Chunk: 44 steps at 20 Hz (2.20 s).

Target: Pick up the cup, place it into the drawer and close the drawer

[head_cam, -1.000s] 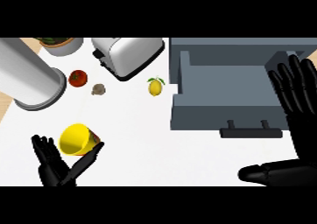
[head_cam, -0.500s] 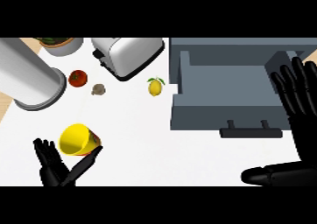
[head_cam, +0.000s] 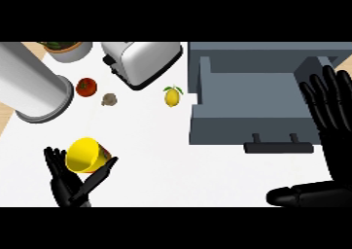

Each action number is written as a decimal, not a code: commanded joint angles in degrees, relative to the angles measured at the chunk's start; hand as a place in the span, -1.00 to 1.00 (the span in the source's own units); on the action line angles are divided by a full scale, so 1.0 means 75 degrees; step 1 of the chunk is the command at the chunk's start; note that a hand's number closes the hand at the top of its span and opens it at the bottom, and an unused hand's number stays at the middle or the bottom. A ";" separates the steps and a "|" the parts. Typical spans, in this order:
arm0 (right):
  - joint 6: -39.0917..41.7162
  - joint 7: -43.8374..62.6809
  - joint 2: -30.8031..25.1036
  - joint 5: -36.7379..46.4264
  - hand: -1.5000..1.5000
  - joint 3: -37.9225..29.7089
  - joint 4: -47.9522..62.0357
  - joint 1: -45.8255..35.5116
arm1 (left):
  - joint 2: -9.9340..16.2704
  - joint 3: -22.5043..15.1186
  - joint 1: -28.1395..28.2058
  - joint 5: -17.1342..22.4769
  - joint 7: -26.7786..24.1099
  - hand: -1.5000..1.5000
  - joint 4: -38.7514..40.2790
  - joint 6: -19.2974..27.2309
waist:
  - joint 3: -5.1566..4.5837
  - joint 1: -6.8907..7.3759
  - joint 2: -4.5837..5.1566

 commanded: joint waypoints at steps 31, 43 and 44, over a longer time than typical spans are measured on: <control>0.0424 -0.0209 -0.0203 -0.0308 -1.00 -0.0319 -0.0001 0.0431 | 0.0602 0.0383 -0.1168 -0.0233 -0.1516 1.00 0.1525 -0.2771 | 0.0006 0.0004 -0.0009; 0.0123 0.0402 -0.0220 -0.0164 -1.00 -0.0207 -0.0172 -0.0087 | 0.1166 -0.1143 -0.1510 -0.0894 -0.0343 1.00 0.0365 -0.5077 | 0.0006 0.0045 -0.0024; -0.0029 0.0235 -0.0057 0.0147 -1.00 -0.0028 -0.0136 -0.0093 | 0.1515 -0.1013 -0.1717 -0.0822 0.0027 1.00 0.0031 -0.5000 | 0.0006 0.0052 -0.0022</control>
